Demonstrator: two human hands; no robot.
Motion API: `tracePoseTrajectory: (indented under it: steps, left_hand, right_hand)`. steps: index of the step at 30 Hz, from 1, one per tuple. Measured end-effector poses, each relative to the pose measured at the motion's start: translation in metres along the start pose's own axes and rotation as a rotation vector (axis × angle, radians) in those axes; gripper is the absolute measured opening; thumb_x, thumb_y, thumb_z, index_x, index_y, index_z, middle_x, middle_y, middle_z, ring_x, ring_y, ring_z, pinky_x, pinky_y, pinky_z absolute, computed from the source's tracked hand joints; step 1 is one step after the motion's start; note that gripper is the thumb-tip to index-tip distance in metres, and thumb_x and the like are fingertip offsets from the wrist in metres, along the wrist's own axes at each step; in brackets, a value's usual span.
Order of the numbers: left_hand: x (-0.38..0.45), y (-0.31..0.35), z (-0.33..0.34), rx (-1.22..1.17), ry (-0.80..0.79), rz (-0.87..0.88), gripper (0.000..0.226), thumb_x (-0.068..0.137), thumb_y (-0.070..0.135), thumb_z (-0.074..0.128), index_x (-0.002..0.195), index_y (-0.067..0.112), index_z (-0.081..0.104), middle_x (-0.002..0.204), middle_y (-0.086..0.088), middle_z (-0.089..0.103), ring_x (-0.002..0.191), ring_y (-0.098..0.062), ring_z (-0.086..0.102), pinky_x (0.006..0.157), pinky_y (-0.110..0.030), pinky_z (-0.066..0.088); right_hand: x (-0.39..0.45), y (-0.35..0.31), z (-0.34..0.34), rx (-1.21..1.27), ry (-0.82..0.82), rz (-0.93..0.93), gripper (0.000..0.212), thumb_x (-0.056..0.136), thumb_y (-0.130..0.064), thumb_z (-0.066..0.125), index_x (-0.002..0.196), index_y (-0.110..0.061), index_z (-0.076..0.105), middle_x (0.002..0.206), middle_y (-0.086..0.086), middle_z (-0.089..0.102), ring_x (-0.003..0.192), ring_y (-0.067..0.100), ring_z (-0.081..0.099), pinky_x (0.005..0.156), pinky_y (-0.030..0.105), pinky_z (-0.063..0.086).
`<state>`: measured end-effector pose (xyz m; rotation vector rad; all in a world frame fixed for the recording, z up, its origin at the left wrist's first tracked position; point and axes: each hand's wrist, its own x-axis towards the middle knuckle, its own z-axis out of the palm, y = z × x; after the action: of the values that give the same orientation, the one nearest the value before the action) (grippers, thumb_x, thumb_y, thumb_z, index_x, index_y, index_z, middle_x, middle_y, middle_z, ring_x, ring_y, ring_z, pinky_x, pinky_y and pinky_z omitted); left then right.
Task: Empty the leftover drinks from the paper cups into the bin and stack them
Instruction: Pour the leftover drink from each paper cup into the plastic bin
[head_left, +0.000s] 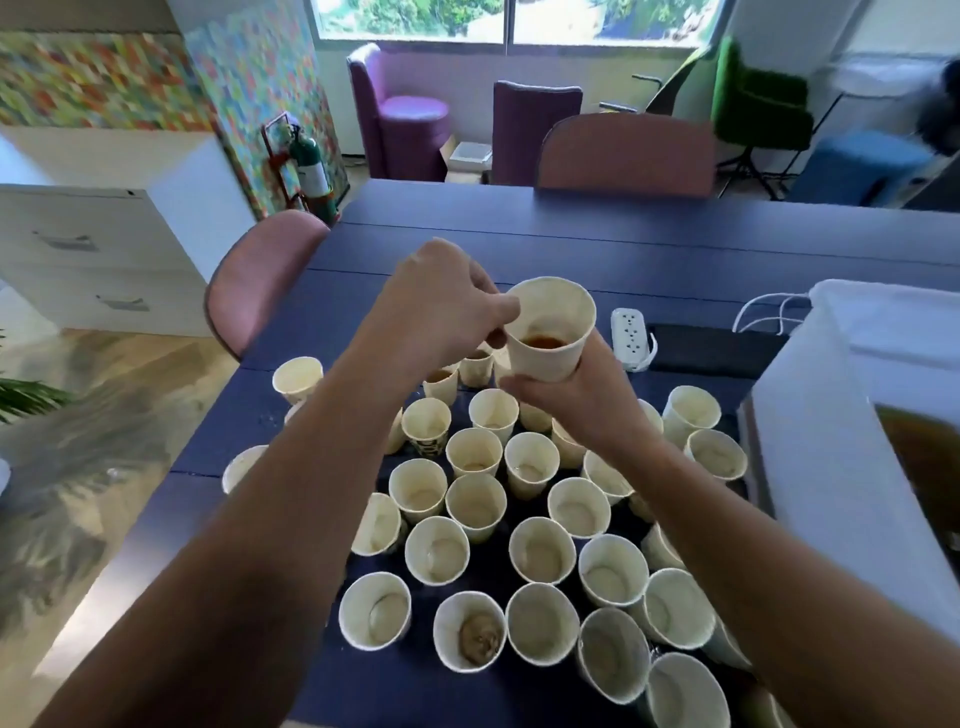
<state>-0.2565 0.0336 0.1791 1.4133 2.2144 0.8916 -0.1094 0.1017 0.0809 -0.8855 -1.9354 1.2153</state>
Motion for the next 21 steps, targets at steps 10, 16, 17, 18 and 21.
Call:
tracePoseTrajectory:
  steps: [10, 16, 17, 18, 21]
  left_hand:
    - [-0.036, 0.058, 0.044, -0.168, -0.054, 0.204, 0.014, 0.093, 0.029, 0.064, 0.081, 0.028, 0.071, 0.067, 0.016, 0.073, 0.063, -0.002, 0.063, 0.072, -0.029, 0.053]
    - [-0.052, 0.082, 0.094, -0.073, -0.190, 0.326, 0.010, 0.090, 0.030, 0.064, 0.084, 0.032, 0.072, 0.074, 0.017, 0.072, 0.069, 0.000, 0.061, 0.072, -0.030, 0.050]
    - [-0.057, 0.087, 0.104, -0.051, -0.233, 0.360, 0.008, 0.090, 0.031, 0.065, 0.088, 0.033, 0.072, 0.078, 0.018, 0.071, 0.074, -0.001, 0.062, 0.077, -0.031, 0.052]
    - [-0.061, 0.089, 0.113, -0.027, -0.278, 0.390, 0.008, 0.091, 0.031, 0.065, 0.093, 0.035, 0.072, 0.084, 0.019, 0.070, 0.078, -0.002, 0.062, 0.080, -0.032, 0.052]
    - [-0.073, 0.096, 0.143, 0.073, -0.408, 0.515, 0.020, 0.091, 0.031, 0.064, 0.110, 0.033, 0.069, 0.105, 0.015, 0.066, 0.092, -0.011, 0.061, 0.089, -0.038, 0.051]
  right_hand:
    - [-0.054, -0.007, -0.111, -0.236, 0.219, 0.051, 0.063, 0.072, -0.027, 0.088, 0.124, -0.020, 0.053, 0.108, -0.006, 0.064, 0.096, 0.009, 0.060, 0.073, 0.023, 0.047]
    - [-0.087, -0.002, -0.176, -0.353, 0.348, 0.130, 0.057, 0.071, -0.025, 0.088, 0.119, -0.017, 0.057, 0.105, -0.003, 0.065, 0.094, 0.017, 0.059, 0.071, 0.026, 0.046]
    - [-0.094, 0.001, -0.187, -0.372, 0.371, 0.140, 0.058, 0.072, -0.025, 0.088, 0.119, -0.017, 0.057, 0.106, -0.003, 0.065, 0.094, 0.018, 0.059, 0.070, 0.026, 0.045]
    - [-0.099, 0.003, -0.195, -0.387, 0.389, 0.151, 0.058, 0.072, -0.025, 0.088, 0.120, -0.017, 0.056, 0.106, -0.002, 0.064, 0.094, 0.018, 0.059, 0.070, 0.025, 0.044]
    - [-0.117, 0.012, -0.222, -0.416, 0.463, 0.203, 0.057, 0.072, -0.024, 0.087, 0.119, -0.018, 0.056, 0.106, -0.002, 0.065, 0.095, 0.019, 0.059, 0.070, 0.025, 0.044]
